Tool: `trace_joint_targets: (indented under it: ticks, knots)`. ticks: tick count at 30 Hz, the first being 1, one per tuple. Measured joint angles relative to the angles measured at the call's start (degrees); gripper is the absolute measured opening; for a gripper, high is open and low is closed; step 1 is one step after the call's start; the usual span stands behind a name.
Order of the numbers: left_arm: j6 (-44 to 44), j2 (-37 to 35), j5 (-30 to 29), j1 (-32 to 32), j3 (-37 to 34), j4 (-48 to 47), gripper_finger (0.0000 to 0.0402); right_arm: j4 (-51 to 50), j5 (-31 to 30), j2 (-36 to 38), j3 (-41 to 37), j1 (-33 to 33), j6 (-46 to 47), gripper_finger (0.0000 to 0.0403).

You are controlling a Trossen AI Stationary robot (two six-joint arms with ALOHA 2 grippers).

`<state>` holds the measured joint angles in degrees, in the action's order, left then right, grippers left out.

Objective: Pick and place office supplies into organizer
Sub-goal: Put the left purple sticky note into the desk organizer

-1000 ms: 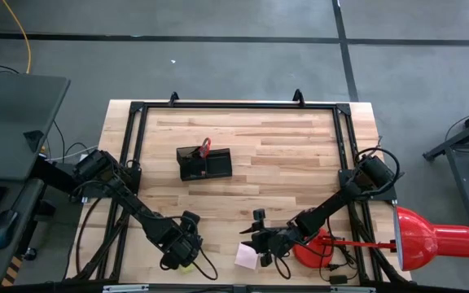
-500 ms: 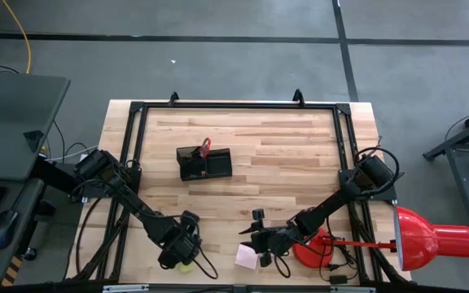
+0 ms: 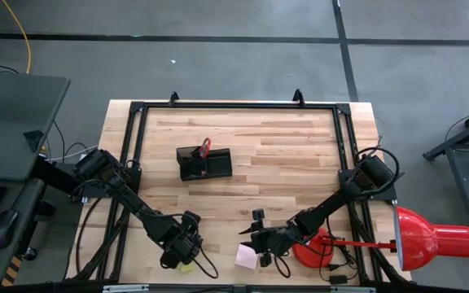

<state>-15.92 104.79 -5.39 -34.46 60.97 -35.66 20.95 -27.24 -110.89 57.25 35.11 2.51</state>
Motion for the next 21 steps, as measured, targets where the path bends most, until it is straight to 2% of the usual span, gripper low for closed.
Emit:
trace_joint_targets:
  ticks: [4, 7, 12, 18, 21]
  knots:
    - [-0.8, -0.1, 0.1, 0.0, -0.2, 0.1, 0.0219, 0.0, 0.0, 0.0, 0.0, -0.3, 0.0, 0.0138]
    - [-0.8, 0.0, 0.2, 0.0, -0.3, 0.4, 0.0201, 0.0, 0.1, 0.0, 0.0, -0.6, 0.0, 0.0138]
    - [-0.6, 0.0, 0.0, 0.0, -0.3, 0.5, 0.0132, 0.0, 0.9, 0.0, 0.0, -1.0, 0.2, 0.0138]
    - [-0.4, 0.0, -0.7, 0.1, -0.3, 0.6, 0.0024, 0.0, 0.9, 0.0, 0.0, -1.0, 0.1, 0.0138]
    - [-1.4, 0.0, -1.1, 0.5, -0.3, 0.7, 0.001, 0.0, 0.9, 0.0, 0.0, -1.0, 0.1, 0.0138]
